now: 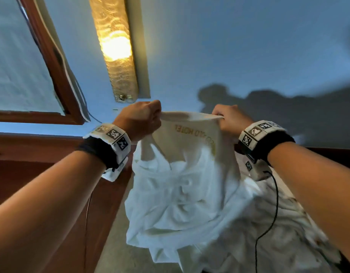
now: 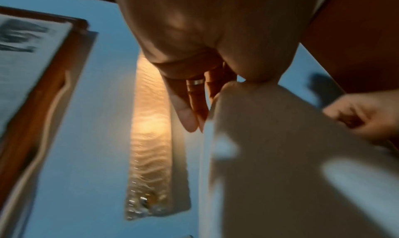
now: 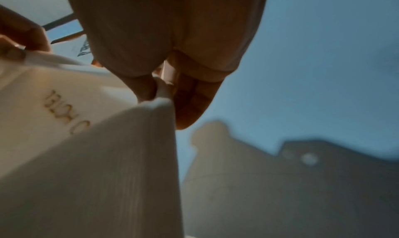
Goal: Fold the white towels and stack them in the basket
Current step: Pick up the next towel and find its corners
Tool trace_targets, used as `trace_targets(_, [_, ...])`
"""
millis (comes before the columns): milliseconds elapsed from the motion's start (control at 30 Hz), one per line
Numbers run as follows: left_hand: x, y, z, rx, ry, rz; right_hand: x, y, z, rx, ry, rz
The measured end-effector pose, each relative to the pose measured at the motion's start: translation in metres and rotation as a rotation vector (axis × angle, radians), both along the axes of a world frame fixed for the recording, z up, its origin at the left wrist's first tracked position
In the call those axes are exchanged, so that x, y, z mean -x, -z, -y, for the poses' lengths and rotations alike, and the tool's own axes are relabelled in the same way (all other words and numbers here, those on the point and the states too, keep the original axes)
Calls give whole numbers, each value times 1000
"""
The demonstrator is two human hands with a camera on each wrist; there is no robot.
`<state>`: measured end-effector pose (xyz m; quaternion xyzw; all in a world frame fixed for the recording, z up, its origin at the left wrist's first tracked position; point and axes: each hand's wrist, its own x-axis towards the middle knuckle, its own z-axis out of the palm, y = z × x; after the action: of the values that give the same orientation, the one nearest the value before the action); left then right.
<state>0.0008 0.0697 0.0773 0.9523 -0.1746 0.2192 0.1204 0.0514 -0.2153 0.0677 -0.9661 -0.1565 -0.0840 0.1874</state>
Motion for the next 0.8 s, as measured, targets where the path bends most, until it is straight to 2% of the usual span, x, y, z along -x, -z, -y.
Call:
trace_targets(100, [0, -32, -44, 13, -58, 59, 0, -21, -36, 7, -53, 74])
trace_targets(200, [13, -49, -104, 2, -90, 101, 3, -10, -67, 203, -45, 14])
trace_targets(267, [29, -54, -147, -15, -142, 69, 7, 6, -85, 282, -8, -2])
trace_targets(400, [57, -50, -242, -52, -277, 44, 32, 24, -130, 228, 123, -57])
trace_targets(533, [74, -41, -300, -121, -470, -85, 54, 1, -188, -9, 135, 9])
trace_targets(600, [73, -32, -300, -76, -384, -156, 70, -14, -224, -146, 67, 80])
trace_targets(667, [72, -17, -282, 76, -135, -274, 92, -26, -265, -162, -34, 109])
trace_targets(733, [73, 5, -254, 302, 77, -440, 111, -34, -303, -60, -143, 106])
trace_targets(800, [72, 33, -230, 507, 207, -548, 127, -39, -329, 129, -205, 84])
